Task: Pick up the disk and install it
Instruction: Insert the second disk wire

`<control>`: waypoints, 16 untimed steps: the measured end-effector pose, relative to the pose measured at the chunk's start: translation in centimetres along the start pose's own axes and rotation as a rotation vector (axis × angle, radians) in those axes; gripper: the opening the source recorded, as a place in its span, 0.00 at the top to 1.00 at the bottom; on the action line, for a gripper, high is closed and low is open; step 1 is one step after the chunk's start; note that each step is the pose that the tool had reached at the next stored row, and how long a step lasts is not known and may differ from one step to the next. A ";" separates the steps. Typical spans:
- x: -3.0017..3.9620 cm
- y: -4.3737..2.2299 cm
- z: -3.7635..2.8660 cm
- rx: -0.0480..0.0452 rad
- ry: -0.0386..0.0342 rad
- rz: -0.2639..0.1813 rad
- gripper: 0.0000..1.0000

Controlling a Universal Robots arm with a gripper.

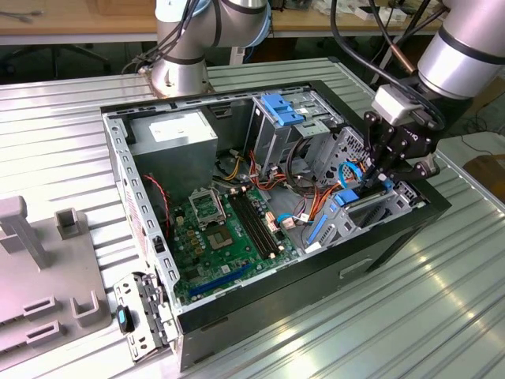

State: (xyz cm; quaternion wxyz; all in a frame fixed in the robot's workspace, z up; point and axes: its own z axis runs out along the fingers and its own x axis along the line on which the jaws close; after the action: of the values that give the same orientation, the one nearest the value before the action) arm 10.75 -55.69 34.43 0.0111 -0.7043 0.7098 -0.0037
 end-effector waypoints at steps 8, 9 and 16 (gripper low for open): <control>0.00 0.01 0.41 -0.0001 -0.0010 0.000 0.84; 0.00 0.01 0.45 -0.0001 -0.0011 0.000 0.84; 0.01 0.02 0.81 -0.0001 -0.0033 0.000 0.84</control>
State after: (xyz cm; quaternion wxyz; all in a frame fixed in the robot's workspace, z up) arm 10.74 -55.69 33.62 0.0122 -0.7043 0.7098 -0.0025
